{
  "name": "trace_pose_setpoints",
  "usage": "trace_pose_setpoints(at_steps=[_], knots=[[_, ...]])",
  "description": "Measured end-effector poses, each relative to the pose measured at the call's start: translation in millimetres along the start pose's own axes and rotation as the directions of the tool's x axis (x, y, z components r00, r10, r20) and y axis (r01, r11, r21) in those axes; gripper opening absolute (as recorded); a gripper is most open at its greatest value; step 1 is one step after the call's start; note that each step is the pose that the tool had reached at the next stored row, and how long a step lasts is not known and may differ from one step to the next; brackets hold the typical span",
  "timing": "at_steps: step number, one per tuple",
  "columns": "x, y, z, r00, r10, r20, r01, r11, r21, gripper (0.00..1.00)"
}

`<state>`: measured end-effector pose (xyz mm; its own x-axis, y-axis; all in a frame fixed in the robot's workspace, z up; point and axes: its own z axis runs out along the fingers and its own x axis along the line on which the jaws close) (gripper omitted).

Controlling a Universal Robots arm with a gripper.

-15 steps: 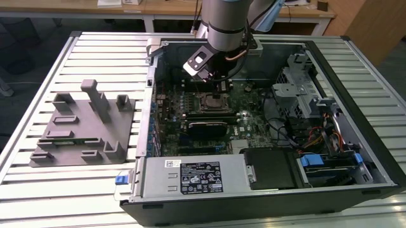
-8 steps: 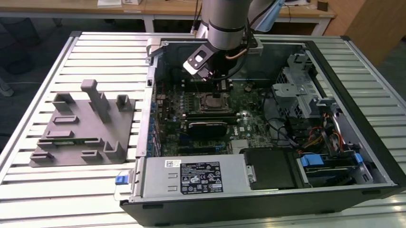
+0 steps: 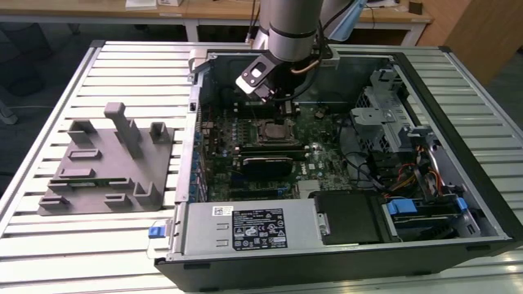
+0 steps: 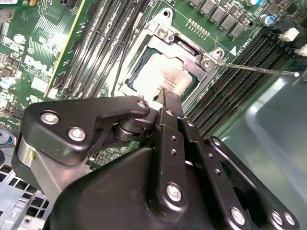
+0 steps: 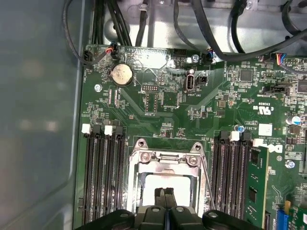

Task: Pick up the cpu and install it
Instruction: 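Install the first cpu locking lever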

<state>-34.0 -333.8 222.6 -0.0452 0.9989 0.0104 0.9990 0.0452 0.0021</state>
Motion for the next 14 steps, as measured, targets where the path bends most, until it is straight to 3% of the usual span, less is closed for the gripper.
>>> trace_pose_setpoints(at_steps=[14], knots=[[0.6,0.1,-36.4,1.0,0.0,0.0062,0.0,1.0,0.0003,0.11]])
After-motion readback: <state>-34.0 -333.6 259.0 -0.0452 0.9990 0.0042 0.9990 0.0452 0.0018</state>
